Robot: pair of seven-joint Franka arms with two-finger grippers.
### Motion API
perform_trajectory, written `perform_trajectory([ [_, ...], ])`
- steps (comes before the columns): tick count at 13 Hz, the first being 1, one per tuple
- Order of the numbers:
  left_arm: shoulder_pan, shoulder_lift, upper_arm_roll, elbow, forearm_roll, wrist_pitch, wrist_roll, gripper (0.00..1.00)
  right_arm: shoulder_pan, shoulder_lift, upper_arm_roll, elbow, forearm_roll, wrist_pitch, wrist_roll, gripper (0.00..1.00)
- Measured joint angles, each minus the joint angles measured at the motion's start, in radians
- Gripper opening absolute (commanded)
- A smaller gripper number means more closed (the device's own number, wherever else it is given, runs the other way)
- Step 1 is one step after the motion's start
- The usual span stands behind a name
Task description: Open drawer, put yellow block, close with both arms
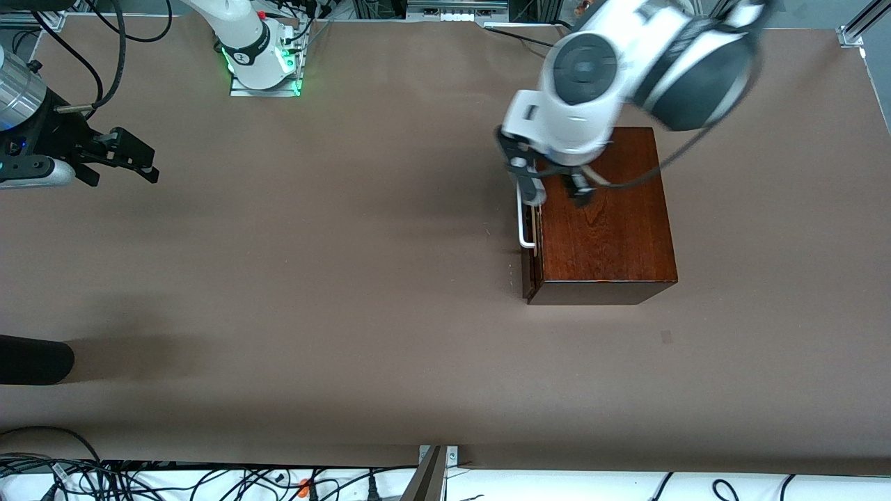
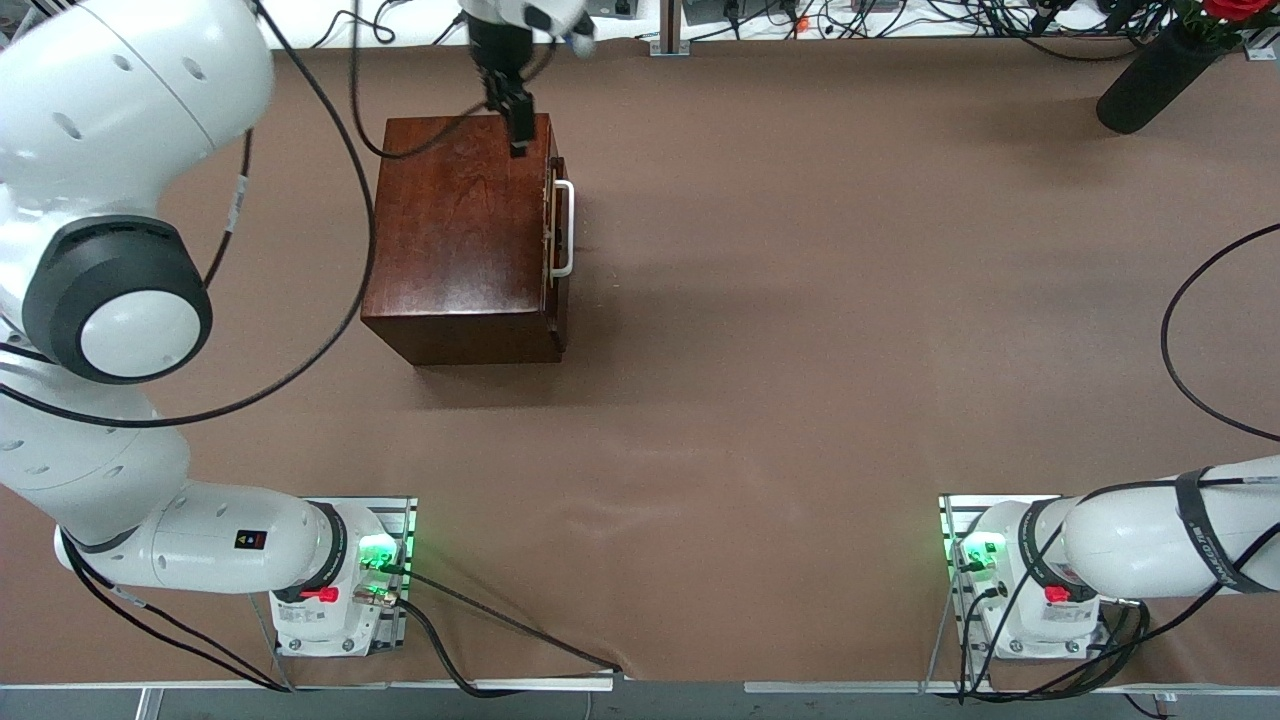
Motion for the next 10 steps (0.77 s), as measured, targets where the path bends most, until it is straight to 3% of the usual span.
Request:
perform_trajectory([
  [2,0.056,-0.001,0.009,0.056,0.000,-0.060,-0.013,1.00,0.000,0.000,0.000,0.000,0.000,0.000,0.000,1.00],
  [4,0.070,-0.014,0.067,0.084,-0.005,-0.077,-0.022,1.00,0.000,0.000,0.000,0.000,0.000,-0.001,0.000,1.00],
  [6,0.048,-0.052,0.183,0.084,-0.065,-0.081,-0.029,1.00,0.000,0.000,-0.001,0.000,0.000,-0.002,0.000,1.00],
  [8,-0.017,-0.099,0.366,0.080,-0.157,-0.088,-0.040,1.00,0.000,0.000,-0.002,0.000,0.000,-0.002,0.000,1.00],
  [10,-0.036,-0.144,0.495,0.043,-0.209,-0.055,-0.083,1.00,0.000,0.000,-0.003,0.000,0.000,-0.003,0.000,1.00],
])
